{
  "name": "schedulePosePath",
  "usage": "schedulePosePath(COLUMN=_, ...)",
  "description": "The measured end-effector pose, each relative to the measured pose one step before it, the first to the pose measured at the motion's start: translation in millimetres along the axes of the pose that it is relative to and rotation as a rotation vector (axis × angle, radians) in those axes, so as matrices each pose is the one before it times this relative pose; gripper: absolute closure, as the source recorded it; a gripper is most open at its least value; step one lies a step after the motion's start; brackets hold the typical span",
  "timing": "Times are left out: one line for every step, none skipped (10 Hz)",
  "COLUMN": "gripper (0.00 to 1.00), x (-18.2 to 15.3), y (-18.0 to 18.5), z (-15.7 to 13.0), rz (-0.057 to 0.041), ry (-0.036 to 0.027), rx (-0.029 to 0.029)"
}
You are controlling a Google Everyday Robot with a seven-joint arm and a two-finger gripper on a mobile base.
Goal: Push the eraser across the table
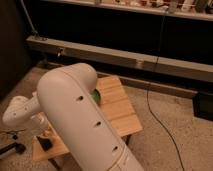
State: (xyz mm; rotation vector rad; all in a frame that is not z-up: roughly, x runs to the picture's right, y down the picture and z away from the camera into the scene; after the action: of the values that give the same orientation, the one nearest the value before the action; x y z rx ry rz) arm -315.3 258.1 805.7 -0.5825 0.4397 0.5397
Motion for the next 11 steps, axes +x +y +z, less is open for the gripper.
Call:
schedulePosePath(gripper=1.00, x=-3.41, y=2.35, z=-0.84, rz=-0.00032, ry=-0.00274, rx=0.00046)
schedulePosePath(gripper=1.00, x=-2.56, y=0.47, z=-0.57, rz=0.00268, ry=-0.00224, rx=0.00012)
schedulePosePath(gripper=1.00, x=-3.59, y=-2.12, z=-0.27, rz=0.00908, ry=-0.00142, rx=0.00152)
schedulePosePath(gripper=1.00, x=-6.35, y=-4.61, z=-1.42, rz=0.01726, ry=-0.00600, rx=-0.00035)
schedulePosePath(gripper=1.00, x=-4.44, y=-4.00, z=-1.19, rz=0.01237, ry=-0.00429, rx=0.00039)
schedulePosePath(gripper=1.00, x=-5.20, y=-4.43, z=-1.39, rz=0.01413, ry=-0.00357, rx=0.00125)
schedulePosePath(gripper=1.00, x=-5.29, y=-3.96, z=-0.47, rz=0.01312, ry=-0.00164, rx=0.00047)
schedulePosePath(gripper=1.00, x=-2.59, y=-1.61, z=0.66, rz=0.00119, ry=0.00214, rx=0.00104)
schedulePosePath(gripper=1.00, x=-0.93, y=0.05, z=1.64, rz=-0.00358, ry=0.00469, rx=0.00102)
schedulePosePath(gripper=1.00, x=-0.29, y=0.86, z=1.66, rz=-0.00464, ry=0.00434, rx=0.00170)
schedulePosePath(gripper=1.00, x=0.92, y=2.93, z=4.60, rz=-0.01018, ry=0.01194, rx=0.00060)
